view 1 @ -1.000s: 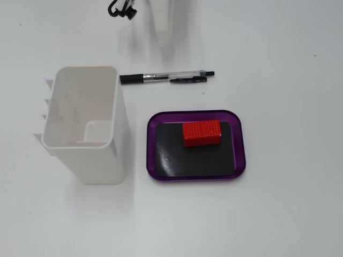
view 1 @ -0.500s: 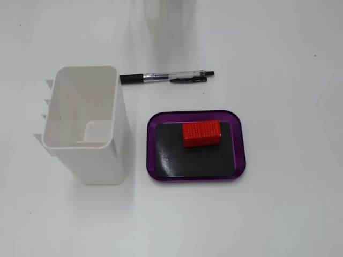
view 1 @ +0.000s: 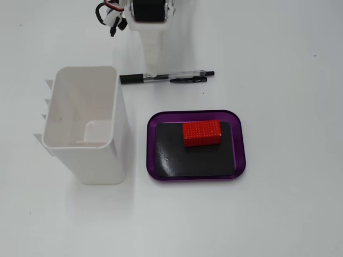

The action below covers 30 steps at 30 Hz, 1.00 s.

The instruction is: Pick up the pen and put it in the pen holder.

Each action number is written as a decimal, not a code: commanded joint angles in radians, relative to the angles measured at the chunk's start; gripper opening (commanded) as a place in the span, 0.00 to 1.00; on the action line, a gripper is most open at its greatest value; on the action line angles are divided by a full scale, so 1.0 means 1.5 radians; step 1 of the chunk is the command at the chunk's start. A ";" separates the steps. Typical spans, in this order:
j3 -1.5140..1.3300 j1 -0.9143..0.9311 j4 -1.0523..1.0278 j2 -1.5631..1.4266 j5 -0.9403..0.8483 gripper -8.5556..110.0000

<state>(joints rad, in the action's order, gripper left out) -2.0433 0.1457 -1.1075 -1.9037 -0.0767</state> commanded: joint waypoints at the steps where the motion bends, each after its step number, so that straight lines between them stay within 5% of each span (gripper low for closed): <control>1: 0.004 0.007 0.050 0.021 -0.005 0.25; 18: -0.059 0.000 0.119 0.103 -0.007 0.25; 30: -0.093 -0.002 0.166 0.106 0.000 0.09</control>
<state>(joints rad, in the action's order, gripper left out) -2.1813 0.1488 -0.8667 -1.7441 -0.0767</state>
